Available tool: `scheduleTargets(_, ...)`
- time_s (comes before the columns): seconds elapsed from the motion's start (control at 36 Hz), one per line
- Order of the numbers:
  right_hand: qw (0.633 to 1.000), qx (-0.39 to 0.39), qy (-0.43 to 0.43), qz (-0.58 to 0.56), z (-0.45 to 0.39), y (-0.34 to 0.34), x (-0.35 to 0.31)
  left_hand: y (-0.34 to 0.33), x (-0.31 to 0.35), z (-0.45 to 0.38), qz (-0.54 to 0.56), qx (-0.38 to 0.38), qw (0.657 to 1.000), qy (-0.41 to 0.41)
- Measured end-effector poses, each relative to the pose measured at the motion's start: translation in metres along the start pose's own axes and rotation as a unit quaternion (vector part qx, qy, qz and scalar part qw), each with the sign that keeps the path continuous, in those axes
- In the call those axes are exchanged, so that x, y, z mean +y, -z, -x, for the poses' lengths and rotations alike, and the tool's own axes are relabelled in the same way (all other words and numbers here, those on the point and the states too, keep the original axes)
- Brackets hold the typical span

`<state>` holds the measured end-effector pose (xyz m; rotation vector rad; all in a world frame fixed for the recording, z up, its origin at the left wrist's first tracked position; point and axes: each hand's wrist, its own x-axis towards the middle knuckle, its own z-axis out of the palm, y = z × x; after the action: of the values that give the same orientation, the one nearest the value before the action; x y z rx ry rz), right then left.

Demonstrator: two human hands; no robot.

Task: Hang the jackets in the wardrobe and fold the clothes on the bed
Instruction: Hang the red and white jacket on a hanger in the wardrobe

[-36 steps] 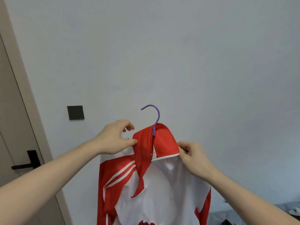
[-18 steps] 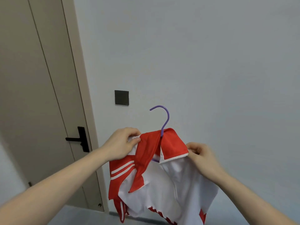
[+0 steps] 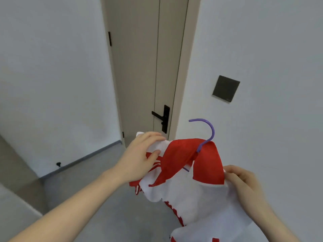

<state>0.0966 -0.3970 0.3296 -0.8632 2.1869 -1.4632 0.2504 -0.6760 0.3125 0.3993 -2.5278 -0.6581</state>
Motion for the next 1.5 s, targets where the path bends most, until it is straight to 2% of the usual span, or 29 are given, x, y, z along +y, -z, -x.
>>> scheduleTargets(0.14, 0.993, -0.116, 0.029, 0.003, -0.032, -0.032, 0.007, 0.022, -0.012, 0.052, -0.014, 0.049, 0.994, 0.101)
scheduleTargets(0.31, 0.965, -0.252, 0.069, 0.026, -0.059, -0.101, -0.003, 0.063, -0.021, 0.145, -0.052, 0.093, 0.963, 0.249)
scheduleTargets(0.5, 0.924, -0.361, 0.124, 0.022, -0.051, -0.199, -0.032, 0.124, -0.019, 0.278, -0.102, 0.140, 0.895, 0.411)
scheduleTargets(0.61, 0.899, -0.415, 0.136, 0.016, -0.025, -0.255, -0.055, 0.151, -0.010, 0.351, -0.119, 0.182, 0.856, 0.469)
scheduleTargets(0.81, 0.865, -0.479, 0.150, 0.002, 0.055, -0.352, -0.098, 0.196, -0.008, 0.469, -0.128, 0.237, 0.814, 0.514)
scheduleTargets(1.03, 0.848, -0.505, 0.162, -0.026, 0.167, -0.472, -0.149, 0.273, -0.014, 0.587, -0.134, 0.259, 0.781, 0.552)
scheduleTargets(1.25, 0.841, -0.524, 0.130, -0.028, 0.255, -0.567, -0.190, 0.336, -0.017, 0.670, -0.133, 0.295, 0.775, 0.542)
scheduleTargets(1.5, 0.836, -0.540, 0.094, -0.017, 0.303, -0.658, -0.233, 0.362, -0.056, 0.718, -0.097, 0.342, 0.771, 0.528)
